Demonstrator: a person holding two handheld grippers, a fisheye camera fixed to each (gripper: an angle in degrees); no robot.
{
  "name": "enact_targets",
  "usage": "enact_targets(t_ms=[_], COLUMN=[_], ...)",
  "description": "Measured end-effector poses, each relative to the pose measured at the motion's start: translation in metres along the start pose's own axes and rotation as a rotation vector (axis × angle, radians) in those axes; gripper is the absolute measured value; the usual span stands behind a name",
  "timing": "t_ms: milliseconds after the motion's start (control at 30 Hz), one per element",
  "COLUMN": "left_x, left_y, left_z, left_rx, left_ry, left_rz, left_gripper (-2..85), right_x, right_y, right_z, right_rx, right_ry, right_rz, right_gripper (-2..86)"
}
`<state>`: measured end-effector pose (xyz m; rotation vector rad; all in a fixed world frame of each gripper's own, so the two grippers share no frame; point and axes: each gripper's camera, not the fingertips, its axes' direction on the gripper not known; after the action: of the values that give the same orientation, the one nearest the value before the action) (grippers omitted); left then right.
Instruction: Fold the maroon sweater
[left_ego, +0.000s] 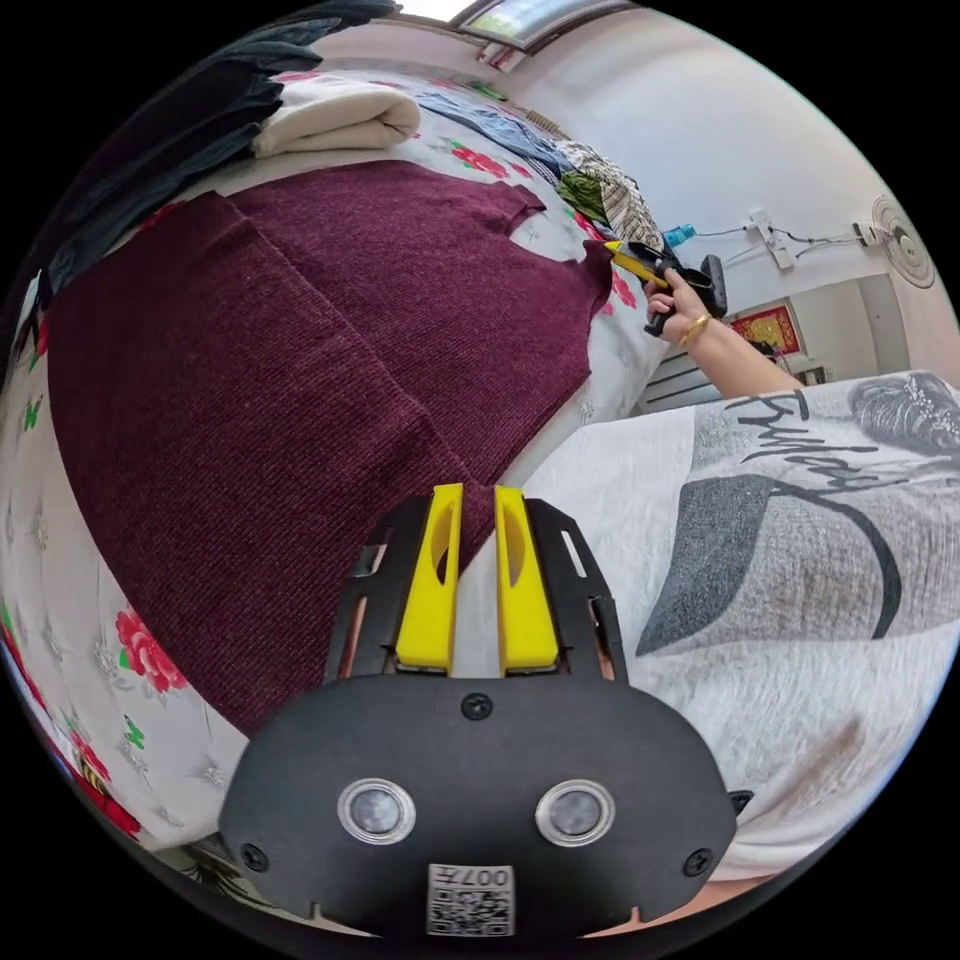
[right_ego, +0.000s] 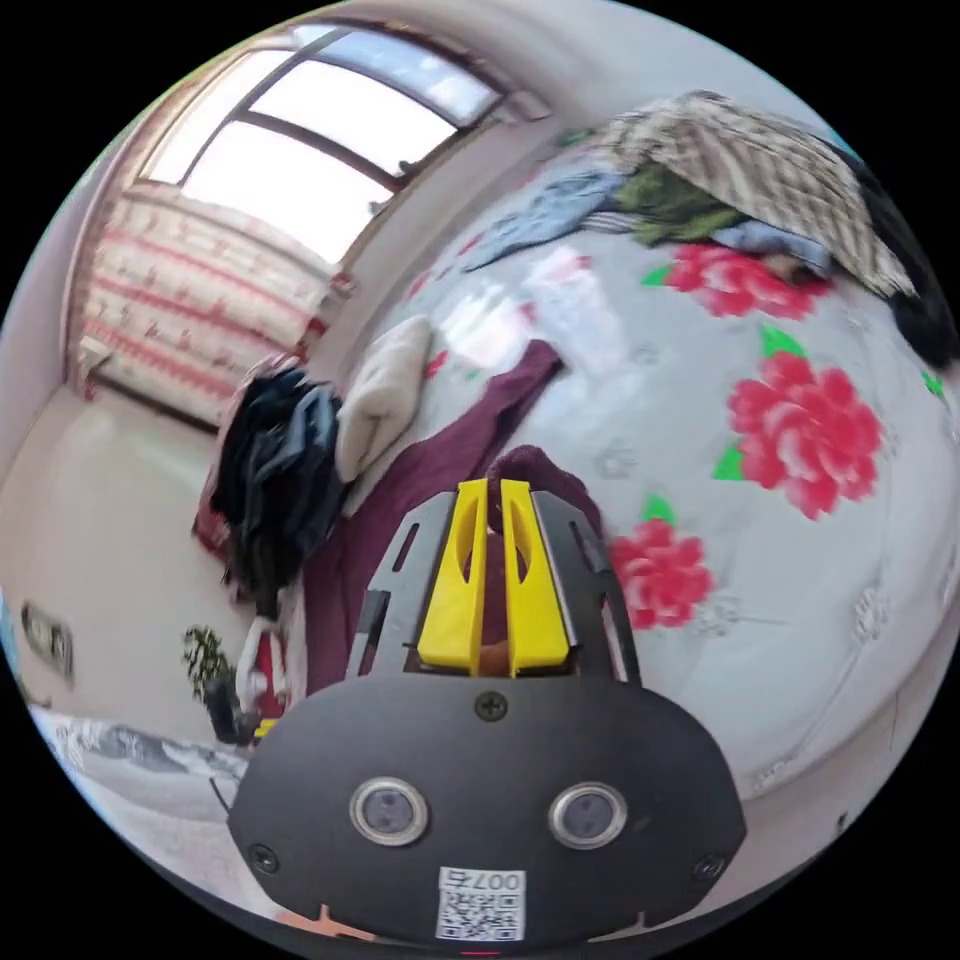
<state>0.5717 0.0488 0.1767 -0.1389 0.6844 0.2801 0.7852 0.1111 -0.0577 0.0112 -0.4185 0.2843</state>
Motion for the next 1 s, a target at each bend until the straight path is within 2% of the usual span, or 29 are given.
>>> enact_targets(t_ms=[67,167,267,367,400,500,600,767,1000], left_x=[-0.008,-0.022,-0.036,-0.048,-0.051,-0.059,-0.072,-0.093,-0.122], left_y=[0.007,0.018,0.029,0.036,0.039,0.046,0.052,0.054,0.070], left_z=[-0.011,-0.029,-0.041,-0.046,-0.048,-0.052,-0.054,-0.065,-0.088], left_rx=[0.051,0.134,0.182,0.171,0.165,0.143,0.129,0.142,0.172], left_ry=[-0.002,0.004,0.000,0.001,-0.008,-0.033,-0.032,-0.029,-0.042], left_rz=[-0.035,-0.092,-0.135,-0.156,-0.158,-0.157,-0.182,-0.241,-0.400], left_gripper=[5.1,4.1,1.9,1.0,0.8,0.5,0.4,0.2,-0.3], right_x=[-0.070,-0.151,-0.191,-0.192,-0.190,-0.183,-0.150,-0.033,0.027], right_y=[0.020,0.070,0.133,0.180,0.185,0.165,0.100,-0.020,-0.099], right_z=[0.016,0.052,0.108,0.166,0.172,0.157,0.123,0.080,0.101], right_rx=[-0.090,-0.251,-0.442,-0.683,-0.711,-0.584,-0.355,-0.034,0.020], right_ry=[-0.133,-0.226,-0.217,-0.251,-0.250,-0.235,-0.144,0.088,0.241], right_rz=[-0.211,-0.446,-0.560,-0.531,-0.517,-0.509,-0.412,-0.036,0.064], right_gripper=[0.6,0.9,2.2,4.4,4.9,5.9,6.9,8.8,9.0])
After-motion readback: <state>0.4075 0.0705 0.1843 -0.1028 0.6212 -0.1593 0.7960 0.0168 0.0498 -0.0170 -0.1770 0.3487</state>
